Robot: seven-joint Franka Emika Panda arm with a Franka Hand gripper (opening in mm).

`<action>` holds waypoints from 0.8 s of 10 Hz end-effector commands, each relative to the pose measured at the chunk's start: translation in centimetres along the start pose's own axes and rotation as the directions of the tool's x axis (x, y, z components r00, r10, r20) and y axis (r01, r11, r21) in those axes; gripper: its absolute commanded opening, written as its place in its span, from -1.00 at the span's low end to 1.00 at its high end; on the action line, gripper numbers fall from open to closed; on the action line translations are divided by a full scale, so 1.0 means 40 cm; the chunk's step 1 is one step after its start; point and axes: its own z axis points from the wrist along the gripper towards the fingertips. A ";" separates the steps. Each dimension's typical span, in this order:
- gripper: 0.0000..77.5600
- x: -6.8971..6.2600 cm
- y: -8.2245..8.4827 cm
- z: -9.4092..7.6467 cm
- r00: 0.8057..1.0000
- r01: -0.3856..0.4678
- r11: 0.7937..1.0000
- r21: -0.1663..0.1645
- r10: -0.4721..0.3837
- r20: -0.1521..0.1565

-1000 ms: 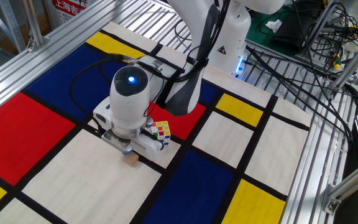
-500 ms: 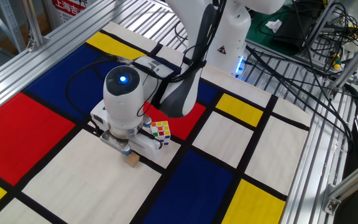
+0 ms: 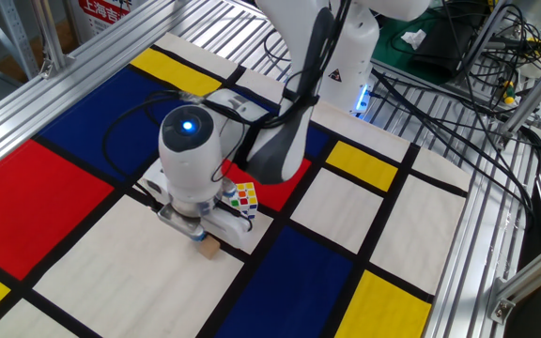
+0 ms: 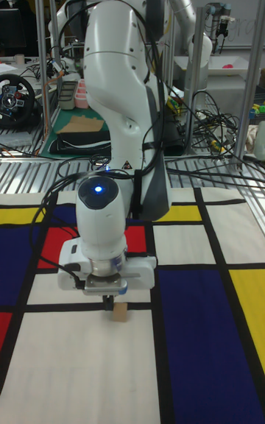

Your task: Use the gripper to push the small block from left to right

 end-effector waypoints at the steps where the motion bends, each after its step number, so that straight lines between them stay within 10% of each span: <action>1: -1.00 -0.006 0.052 -0.013 1.000 -0.019 1.000 0.005 0.019 -0.001; 8: -1.00 -0.005 0.110 -0.007 0.999 -0.030 1.000 0.008 0.030 0.017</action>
